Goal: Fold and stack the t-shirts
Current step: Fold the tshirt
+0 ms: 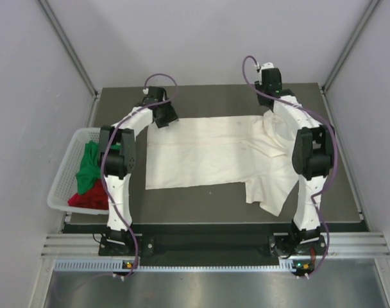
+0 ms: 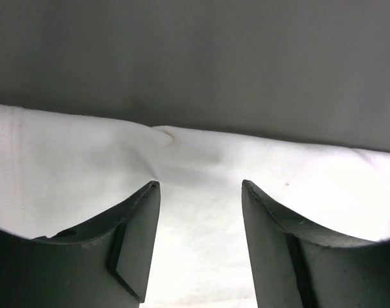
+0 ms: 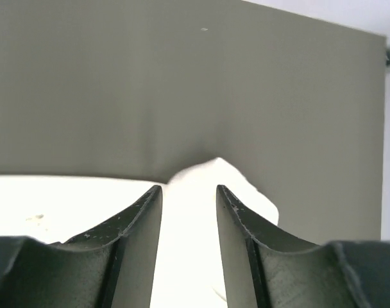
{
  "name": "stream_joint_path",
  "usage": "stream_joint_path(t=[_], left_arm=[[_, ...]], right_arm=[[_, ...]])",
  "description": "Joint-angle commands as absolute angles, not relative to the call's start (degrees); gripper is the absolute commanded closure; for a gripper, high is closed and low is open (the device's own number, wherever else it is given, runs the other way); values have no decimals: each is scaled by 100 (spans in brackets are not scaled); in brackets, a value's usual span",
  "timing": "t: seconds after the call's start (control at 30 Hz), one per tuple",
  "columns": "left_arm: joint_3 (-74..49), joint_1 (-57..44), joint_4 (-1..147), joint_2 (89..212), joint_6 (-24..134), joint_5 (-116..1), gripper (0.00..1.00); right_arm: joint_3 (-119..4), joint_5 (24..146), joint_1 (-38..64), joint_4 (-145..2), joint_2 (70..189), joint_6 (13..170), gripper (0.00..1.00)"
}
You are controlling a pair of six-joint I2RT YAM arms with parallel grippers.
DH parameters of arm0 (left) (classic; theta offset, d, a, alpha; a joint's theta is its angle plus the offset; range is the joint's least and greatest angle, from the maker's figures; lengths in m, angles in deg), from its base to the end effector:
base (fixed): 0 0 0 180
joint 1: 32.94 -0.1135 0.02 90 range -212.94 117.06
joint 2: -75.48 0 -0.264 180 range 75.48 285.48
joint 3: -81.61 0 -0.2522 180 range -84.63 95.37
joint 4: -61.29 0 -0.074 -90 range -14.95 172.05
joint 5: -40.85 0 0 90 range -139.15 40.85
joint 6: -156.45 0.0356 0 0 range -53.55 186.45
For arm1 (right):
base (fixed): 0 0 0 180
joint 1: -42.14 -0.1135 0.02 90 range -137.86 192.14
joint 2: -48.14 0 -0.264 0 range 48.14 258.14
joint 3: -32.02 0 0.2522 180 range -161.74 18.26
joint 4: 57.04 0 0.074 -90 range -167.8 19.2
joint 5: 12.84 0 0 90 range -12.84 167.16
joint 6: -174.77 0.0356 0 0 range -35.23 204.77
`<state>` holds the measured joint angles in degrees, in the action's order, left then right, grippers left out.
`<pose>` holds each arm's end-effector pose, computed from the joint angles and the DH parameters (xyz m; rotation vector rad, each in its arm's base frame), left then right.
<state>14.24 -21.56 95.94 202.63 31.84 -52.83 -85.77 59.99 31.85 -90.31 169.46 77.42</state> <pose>0.4850 -0.0999 0.1778 -0.4693 2.4304 -0.4331 0.4894 0.0782 0.2588 -0.1722 2.1895 -0.3024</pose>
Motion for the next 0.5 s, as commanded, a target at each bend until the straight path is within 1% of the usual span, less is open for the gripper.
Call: stream_joint_path(t=[0.0, 0.23, 0.47], left_arm=[[1425, -2134, 9597, 19624, 3288, -5363, 41], [1039, -2134, 9527, 19764, 3191, -5363, 42], [907, -2134, 9527, 20081, 3121, -5231, 43]], right_arm=[[-8493, 6276, 3063, -9058, 16714, 7353, 60], [-8291, 5607, 2878, -9023, 17040, 7115, 60], [-8220, 5633, 2834, -8935, 17382, 6992, 58]])
